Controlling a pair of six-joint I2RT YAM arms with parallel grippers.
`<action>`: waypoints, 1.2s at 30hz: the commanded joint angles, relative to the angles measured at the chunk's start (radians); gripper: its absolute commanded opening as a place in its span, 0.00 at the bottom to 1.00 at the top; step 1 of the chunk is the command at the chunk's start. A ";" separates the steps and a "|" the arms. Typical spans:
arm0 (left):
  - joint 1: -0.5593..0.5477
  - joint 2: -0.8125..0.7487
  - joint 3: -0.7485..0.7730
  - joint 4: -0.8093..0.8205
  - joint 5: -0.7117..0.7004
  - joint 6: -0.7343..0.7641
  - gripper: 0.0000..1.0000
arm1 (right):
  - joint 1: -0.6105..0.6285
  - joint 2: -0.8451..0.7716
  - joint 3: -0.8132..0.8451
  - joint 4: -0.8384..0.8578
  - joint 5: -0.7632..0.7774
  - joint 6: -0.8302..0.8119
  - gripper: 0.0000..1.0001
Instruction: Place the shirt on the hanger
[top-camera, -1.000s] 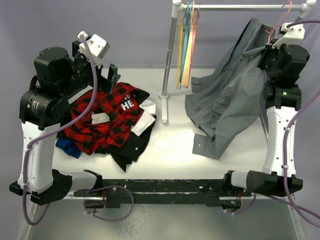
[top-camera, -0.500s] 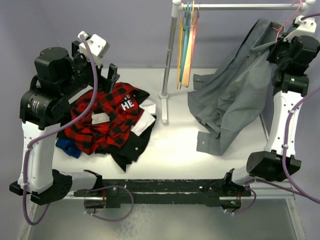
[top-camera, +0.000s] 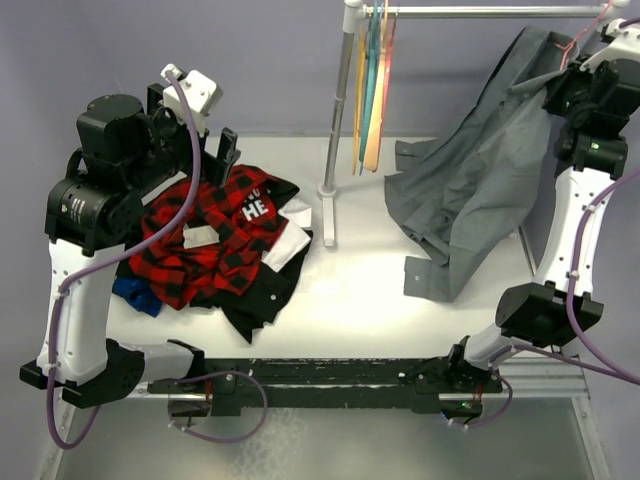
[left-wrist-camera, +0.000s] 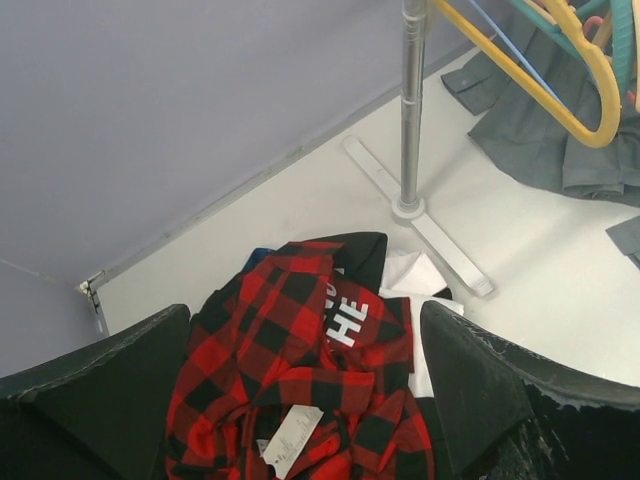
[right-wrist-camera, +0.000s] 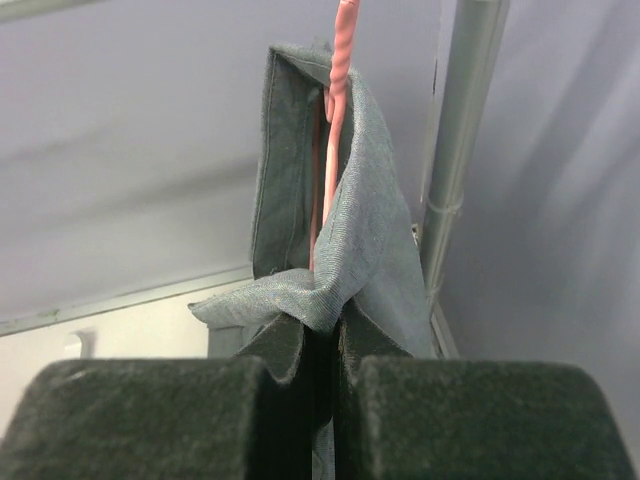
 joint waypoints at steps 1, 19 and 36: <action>0.017 -0.002 -0.003 0.052 0.000 -0.003 1.00 | -0.003 -0.025 0.097 0.093 -0.044 0.021 0.00; 0.021 0.025 0.015 0.051 -0.009 -0.016 1.00 | -0.023 0.143 0.160 0.100 -0.063 0.031 0.00; 0.019 0.041 -0.019 0.063 -0.009 -0.002 1.00 | -0.078 0.116 0.054 0.166 -0.126 0.057 0.00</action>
